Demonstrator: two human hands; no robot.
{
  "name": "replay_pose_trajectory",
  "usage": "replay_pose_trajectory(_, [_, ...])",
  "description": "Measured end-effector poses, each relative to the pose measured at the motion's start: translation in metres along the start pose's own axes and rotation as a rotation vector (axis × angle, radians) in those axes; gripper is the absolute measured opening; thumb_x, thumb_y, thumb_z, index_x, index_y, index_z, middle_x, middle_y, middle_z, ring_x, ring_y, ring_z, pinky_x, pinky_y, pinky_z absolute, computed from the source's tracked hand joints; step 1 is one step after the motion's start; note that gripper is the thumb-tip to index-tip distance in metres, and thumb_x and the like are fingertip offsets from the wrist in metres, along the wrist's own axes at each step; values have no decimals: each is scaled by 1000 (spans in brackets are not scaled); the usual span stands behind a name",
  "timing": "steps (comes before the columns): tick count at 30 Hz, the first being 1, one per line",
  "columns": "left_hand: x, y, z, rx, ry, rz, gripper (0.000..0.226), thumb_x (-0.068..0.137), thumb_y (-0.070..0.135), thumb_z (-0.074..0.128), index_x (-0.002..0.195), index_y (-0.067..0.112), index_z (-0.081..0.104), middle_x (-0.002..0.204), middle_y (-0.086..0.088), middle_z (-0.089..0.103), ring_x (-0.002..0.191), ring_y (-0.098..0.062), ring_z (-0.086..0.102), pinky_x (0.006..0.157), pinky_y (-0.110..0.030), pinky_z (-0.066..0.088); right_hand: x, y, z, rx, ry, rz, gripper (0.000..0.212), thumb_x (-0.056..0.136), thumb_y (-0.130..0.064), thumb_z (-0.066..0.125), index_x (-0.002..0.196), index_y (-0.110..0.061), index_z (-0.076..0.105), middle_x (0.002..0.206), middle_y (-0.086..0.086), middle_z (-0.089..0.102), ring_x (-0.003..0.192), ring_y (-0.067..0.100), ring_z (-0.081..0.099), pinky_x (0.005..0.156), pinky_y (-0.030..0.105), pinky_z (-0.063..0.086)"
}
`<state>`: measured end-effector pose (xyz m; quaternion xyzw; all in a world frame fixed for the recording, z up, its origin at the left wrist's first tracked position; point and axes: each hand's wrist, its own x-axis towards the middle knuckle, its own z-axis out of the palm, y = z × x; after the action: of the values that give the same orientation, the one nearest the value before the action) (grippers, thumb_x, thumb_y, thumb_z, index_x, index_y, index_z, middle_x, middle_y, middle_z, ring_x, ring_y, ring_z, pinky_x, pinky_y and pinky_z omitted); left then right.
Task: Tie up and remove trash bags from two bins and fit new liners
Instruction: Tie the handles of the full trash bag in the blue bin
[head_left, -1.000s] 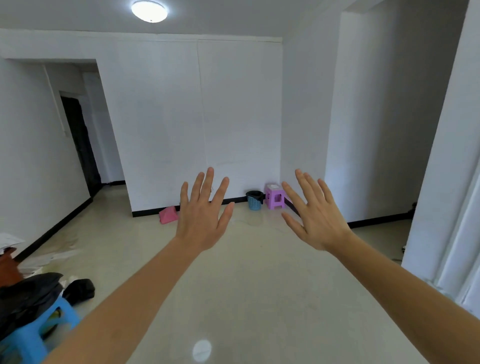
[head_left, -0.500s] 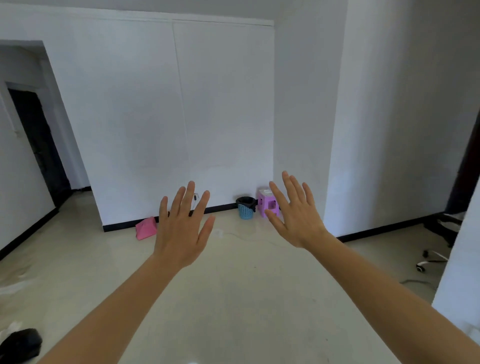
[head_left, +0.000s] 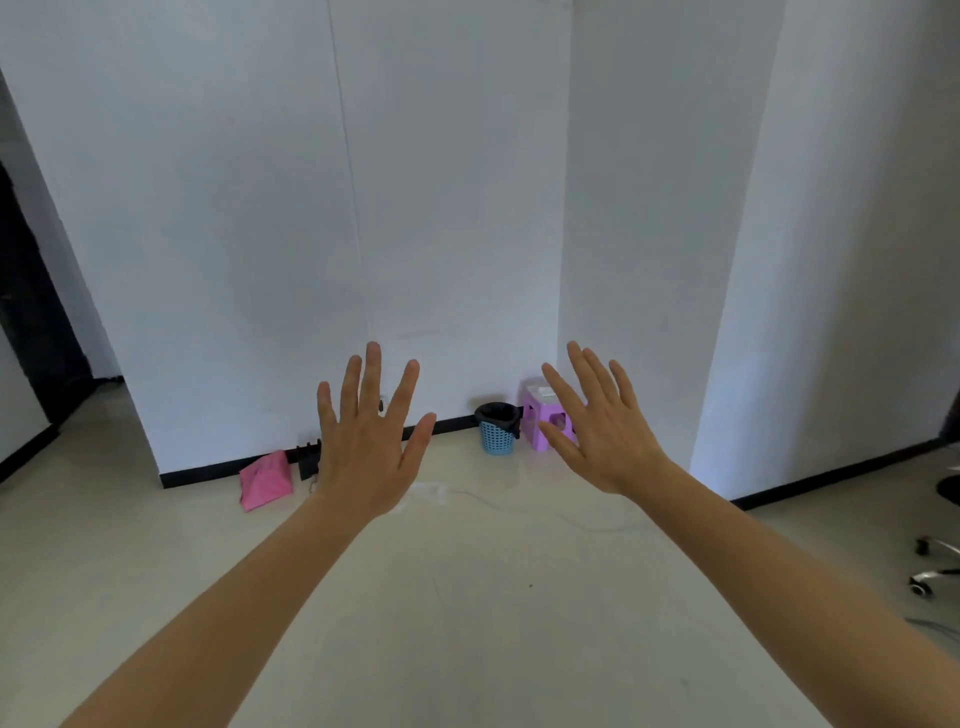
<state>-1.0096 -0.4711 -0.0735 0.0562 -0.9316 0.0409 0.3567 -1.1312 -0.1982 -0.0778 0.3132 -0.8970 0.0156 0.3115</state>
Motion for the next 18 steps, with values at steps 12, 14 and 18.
replay_pose_trajectory(12, [231, -10, 269, -20, -137, 65, 66, 100, 59, 9, 158, 27, 12, 165, -12, 0, 152, -33, 7, 118, -62, 9, 201, 146, 242, -23, -70, 90, 72, 100, -60, 18, 159, -19, 14, 166, 17, 2, 153, 33, 9, 123, 52, 10])
replay_pose_trajectory(14, [273, -20, 300, -11, -143, 74, 65, 100, 58, 11, 158, 27, 13, 165, -11, 1, 152, -32, 7, 118, -62, 9, 250, 168, 270, -22, -88, 122, 74, 98, -60, 13, 159, -17, 13, 165, 18, 3, 152, 35, 10, 123, 53, 10])
replay_pose_trajectory(18, [345, -58, 357, -15, -116, 62, 63, 101, 56, 15, 156, 26, 21, 165, -12, 9, 151, -33, 12, 118, -62, 10, 344, 184, 330, 33, -103, 195, 72, 100, -57, 16, 159, -17, 11, 165, 18, 1, 153, 35, 8, 123, 52, 7])
